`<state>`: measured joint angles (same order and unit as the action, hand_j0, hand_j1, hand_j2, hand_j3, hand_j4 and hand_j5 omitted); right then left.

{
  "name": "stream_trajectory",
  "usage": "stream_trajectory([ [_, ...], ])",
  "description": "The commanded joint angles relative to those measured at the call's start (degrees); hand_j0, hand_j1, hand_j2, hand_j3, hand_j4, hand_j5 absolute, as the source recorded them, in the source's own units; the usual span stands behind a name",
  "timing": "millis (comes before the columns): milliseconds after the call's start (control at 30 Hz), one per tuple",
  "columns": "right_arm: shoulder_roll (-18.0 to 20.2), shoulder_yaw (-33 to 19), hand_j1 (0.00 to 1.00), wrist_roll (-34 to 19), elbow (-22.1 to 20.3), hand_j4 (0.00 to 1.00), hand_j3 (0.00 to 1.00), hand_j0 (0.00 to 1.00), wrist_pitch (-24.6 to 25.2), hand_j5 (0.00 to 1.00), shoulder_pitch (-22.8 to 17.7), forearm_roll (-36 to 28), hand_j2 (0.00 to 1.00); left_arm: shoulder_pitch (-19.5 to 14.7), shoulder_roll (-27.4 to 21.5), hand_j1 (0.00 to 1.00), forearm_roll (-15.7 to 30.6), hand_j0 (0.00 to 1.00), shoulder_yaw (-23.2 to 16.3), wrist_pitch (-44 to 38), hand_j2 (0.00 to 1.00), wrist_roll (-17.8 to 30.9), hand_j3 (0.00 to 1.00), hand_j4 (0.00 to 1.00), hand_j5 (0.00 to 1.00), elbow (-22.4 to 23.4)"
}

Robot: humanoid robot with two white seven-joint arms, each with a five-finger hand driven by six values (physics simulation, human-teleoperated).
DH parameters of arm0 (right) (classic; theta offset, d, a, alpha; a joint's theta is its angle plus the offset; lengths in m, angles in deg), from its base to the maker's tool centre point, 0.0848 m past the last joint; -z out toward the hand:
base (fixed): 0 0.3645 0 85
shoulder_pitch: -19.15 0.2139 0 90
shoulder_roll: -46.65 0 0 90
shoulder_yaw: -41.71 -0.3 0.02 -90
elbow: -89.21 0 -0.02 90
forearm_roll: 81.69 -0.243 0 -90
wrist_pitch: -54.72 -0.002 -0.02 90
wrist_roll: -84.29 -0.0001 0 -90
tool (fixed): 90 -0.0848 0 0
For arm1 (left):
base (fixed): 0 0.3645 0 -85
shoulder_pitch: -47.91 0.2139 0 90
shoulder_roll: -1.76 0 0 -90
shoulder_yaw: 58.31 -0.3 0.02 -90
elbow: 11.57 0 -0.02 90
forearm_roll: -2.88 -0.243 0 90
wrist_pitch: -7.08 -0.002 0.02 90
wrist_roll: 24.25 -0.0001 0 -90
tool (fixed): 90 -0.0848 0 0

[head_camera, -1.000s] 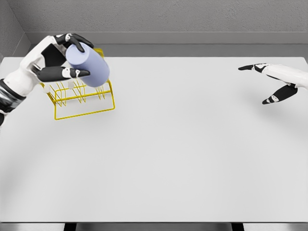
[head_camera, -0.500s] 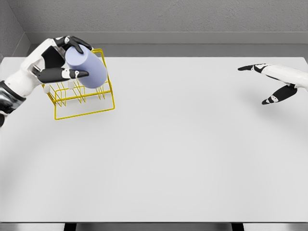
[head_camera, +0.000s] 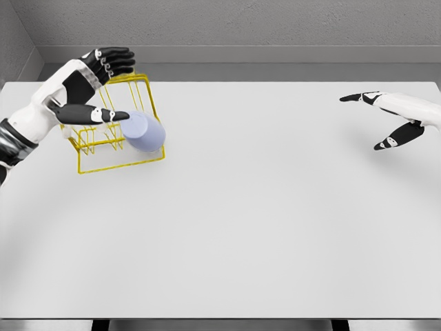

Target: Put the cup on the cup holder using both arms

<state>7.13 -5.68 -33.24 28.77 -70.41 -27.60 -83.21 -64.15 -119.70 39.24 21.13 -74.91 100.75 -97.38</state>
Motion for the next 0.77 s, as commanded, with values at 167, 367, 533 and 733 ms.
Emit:
stream_trajectory([
  [167,0.06,-0.07,1.0,0.02,-0.02,1.0,1.0,1.0,0.13,1.0,0.0,-0.41,1.0,0.09,-0.19,0.98,0.56,0.98,0.19,-0.01,0.98,-0.01,0.98,0.98,0.98,-1.46],
  [367,0.06,-0.07,1.0,0.02,-0.02,1.0,1.0,1.0,0.13,1.0,0.0,-0.41,1.0,4.04,-3.26,1.0,3.02,1.0,2.29,1.66,1.0,-0.01,1.0,1.0,1.0,-8.22],
  [533,0.15,0.02,1.0,0.02,-0.02,1.0,1.0,1.0,0.13,1.0,0.0,-0.41,1.0,10.45,-10.99,1.0,3.2,1.0,1.68,20.37,1.0,-0.01,1.0,1.0,1.0,-12.71],
  [733,0.06,0.02,1.0,0.02,-0.02,1.0,1.0,1.0,0.13,1.0,0.0,-0.41,1.0,13.89,-13.02,1.0,0.12,1.0,0.1,23.46,1.0,-0.01,1.0,1.0,1.0,-14.2],
])
